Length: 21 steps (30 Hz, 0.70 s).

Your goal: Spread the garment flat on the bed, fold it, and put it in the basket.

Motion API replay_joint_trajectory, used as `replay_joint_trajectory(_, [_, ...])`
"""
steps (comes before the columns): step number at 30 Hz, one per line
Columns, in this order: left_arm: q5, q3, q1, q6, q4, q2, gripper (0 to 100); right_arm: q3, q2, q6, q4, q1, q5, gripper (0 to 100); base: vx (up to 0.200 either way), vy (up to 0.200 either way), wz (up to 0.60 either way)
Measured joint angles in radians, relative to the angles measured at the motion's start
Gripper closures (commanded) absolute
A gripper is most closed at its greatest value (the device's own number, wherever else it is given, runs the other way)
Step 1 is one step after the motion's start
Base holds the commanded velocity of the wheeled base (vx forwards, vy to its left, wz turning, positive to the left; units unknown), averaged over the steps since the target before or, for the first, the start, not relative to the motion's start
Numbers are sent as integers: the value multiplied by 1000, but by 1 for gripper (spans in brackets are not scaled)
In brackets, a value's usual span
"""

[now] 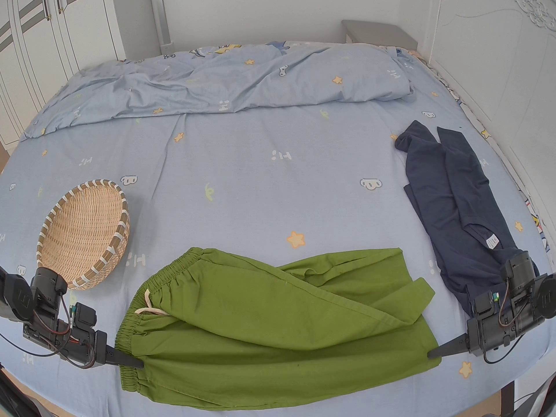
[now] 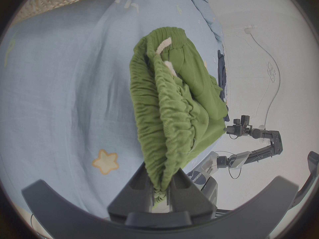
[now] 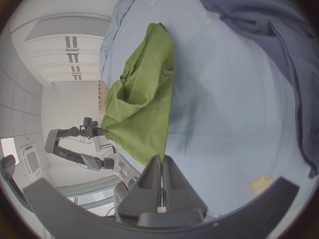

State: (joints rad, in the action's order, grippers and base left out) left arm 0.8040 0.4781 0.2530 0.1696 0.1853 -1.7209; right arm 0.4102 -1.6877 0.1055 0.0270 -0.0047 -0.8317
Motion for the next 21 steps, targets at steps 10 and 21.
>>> replay_joint_trajectory(10, [-2, -24, 16, 12, 17, 1, 100, -141, -8, -14, 135, 13, 44, 100, 0, 0, 0])
replay_joint_trajectory(21, [-14, -48, 13, 25, 10, -20, 0, -163, -71, -18, 189, 10, 48, 0, 0, 0, 0])
